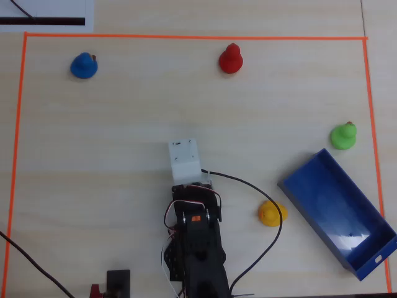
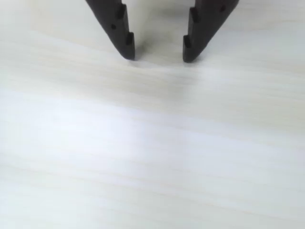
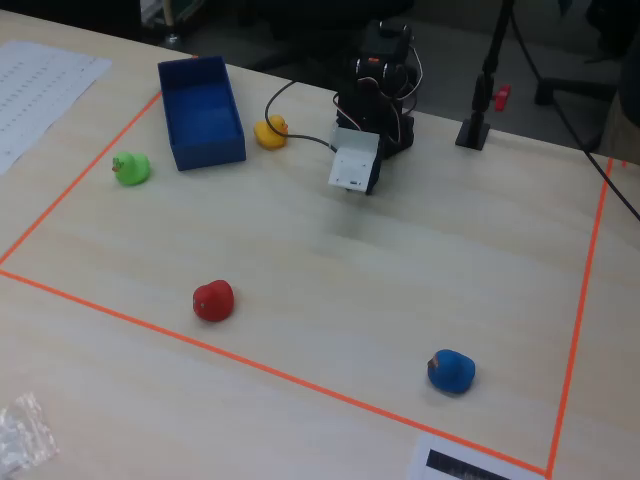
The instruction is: Grasp blue duck and put it into box.
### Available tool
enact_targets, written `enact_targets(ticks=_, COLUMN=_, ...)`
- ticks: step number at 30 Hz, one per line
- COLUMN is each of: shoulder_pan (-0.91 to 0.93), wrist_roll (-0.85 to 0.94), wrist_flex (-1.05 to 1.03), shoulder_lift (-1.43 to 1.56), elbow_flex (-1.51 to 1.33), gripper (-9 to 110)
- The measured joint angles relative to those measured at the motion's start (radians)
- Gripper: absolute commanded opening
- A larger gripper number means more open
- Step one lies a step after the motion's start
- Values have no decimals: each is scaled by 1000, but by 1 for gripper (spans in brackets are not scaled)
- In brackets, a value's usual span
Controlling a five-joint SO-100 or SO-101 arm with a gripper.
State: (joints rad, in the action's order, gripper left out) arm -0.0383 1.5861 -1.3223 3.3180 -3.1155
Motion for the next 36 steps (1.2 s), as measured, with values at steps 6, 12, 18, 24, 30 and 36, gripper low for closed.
enact_targets(ticks=6, shoulder_pan=12, wrist_roll=0, wrist_flex=0, shoulder_lift=0, elbow_flex=0, gripper=10)
enact_targets(ticks=12, shoulder_pan=14, wrist_roll=0, wrist_flex=0, shoulder_lift=0, elbow_flex=0, gripper=0)
enact_targets(ticks=18, shoulder_pan=-17, wrist_roll=84, wrist_flex=74, shoulder_lift=-58, elbow_flex=18, gripper=0)
enact_targets(ticks=24, shoulder_pan=-175, wrist_roll=-92, wrist_flex=578, shoulder_lift=-512, elbow_flex=339, gripper=5)
enact_targets(ticks=30, shoulder_pan=-313, wrist_roll=-348, wrist_flex=1149, shoulder_lift=-1039, elbow_flex=729, gripper=11)
enact_targets(ticks=36, shoulder_pan=-371, wrist_roll=-327, wrist_flex=1802, shoulder_lift=-1451, elbow_flex=769, gripper=16)
